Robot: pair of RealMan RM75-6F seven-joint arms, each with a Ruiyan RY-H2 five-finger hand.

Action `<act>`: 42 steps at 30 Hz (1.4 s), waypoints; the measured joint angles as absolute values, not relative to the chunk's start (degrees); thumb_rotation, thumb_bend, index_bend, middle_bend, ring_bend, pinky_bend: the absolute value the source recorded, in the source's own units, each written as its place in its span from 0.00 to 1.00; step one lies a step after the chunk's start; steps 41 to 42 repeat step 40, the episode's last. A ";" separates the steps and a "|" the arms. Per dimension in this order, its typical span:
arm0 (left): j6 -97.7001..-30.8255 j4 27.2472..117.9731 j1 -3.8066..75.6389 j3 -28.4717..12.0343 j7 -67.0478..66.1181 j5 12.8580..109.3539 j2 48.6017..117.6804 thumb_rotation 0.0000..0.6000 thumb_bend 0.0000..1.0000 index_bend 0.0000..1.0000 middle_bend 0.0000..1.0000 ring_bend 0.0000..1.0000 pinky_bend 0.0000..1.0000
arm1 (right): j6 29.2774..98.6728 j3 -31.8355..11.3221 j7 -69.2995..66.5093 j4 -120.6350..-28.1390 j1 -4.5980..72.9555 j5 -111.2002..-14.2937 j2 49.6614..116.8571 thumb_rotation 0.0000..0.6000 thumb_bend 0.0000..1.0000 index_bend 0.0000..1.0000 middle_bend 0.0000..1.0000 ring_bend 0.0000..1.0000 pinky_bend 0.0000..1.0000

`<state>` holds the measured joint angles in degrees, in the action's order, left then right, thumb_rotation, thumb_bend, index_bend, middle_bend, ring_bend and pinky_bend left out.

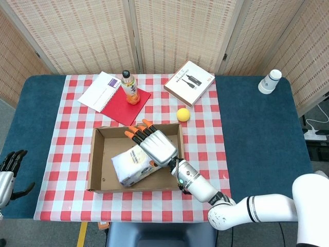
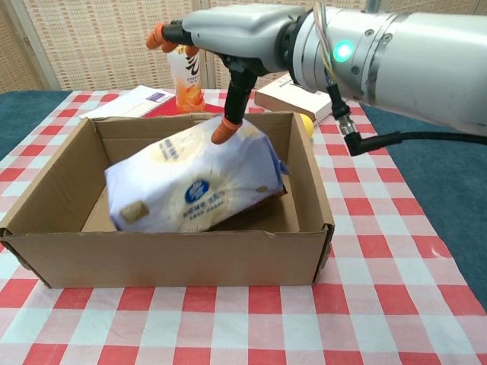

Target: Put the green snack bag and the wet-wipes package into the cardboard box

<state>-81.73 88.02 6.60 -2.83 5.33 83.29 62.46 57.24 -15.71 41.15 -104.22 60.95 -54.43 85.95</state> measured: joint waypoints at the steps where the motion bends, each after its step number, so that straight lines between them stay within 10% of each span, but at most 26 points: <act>1: -81.74 88.02 6.61 -2.85 5.33 83.31 62.45 1.00 0.24 0.07 0.03 0.00 0.22 | 57.32 -15.66 40.58 -104.31 60.88 -55.36 85.68 1.00 0.00 0.00 0.00 0.00 0.00; 23: -81.72 87.76 6.54 -2.73 4.51 83.35 62.74 1.00 0.24 0.07 0.03 0.00 0.22 | 76.77 -6.96 26.60 -110.49 37.06 -72.01 58.96 1.00 0.00 0.00 0.00 0.00 0.00; 42: -81.41 88.27 6.85 -2.64 3.40 83.61 63.16 1.00 0.24 0.07 0.03 0.00 0.22 | 88.59 -0.33 13.97 -93.44 18.18 -78.13 59.70 1.00 0.00 0.00 0.00 0.00 0.00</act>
